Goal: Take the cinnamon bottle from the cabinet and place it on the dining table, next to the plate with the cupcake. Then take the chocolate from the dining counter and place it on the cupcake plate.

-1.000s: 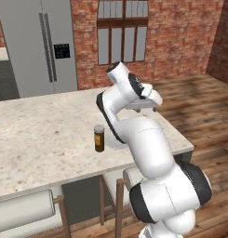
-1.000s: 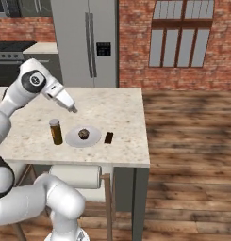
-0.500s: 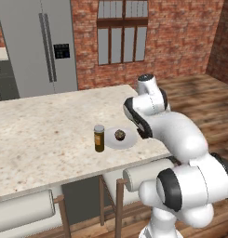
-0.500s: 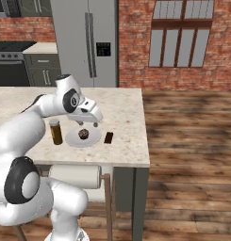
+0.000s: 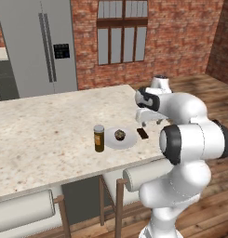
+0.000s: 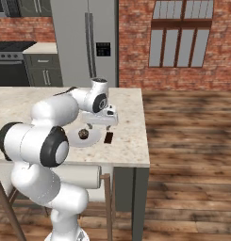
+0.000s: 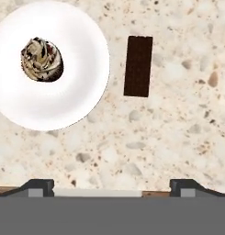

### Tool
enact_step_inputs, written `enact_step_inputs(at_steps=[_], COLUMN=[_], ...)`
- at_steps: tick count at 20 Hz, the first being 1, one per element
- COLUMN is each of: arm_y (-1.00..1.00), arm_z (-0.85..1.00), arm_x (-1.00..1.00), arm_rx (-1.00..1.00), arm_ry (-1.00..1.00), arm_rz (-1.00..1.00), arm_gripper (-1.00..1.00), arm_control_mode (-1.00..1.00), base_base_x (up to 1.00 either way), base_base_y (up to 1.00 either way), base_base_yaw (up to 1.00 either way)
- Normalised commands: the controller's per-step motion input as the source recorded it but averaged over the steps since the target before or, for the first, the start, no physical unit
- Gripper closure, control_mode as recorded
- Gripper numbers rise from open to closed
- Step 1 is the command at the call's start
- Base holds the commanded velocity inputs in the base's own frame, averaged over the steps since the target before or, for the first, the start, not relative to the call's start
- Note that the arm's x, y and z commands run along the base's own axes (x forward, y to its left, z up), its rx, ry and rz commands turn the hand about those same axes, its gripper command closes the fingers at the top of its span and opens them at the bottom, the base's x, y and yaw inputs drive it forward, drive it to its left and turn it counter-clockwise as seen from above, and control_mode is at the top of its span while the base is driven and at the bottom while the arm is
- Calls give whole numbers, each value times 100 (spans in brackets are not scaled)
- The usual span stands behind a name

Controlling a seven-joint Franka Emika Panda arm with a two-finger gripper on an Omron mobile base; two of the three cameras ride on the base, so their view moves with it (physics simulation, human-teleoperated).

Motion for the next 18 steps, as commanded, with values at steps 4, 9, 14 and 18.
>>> enact_step_inputs(at_steps=[4, 9, 14, 18], arm_y=[-13, -3, -1, 0], arm_z=[-81, -72, -50, -53], arm_x=[56, 44, 34, 21], arm_rx=[10, 1, 0, 0], arm_ry=[13, 1, 0, 0], arm_rz=[38, 21, 8, 7], arm_gripper=[-100, -100, -100, -100], arm_control_mode=[-100, -100, -100, -100], base_base_x=[0, 0, 0, 0], base_base_y=[0, 0, 0, 0], base_base_yaw=[0, 0, 0, 0])
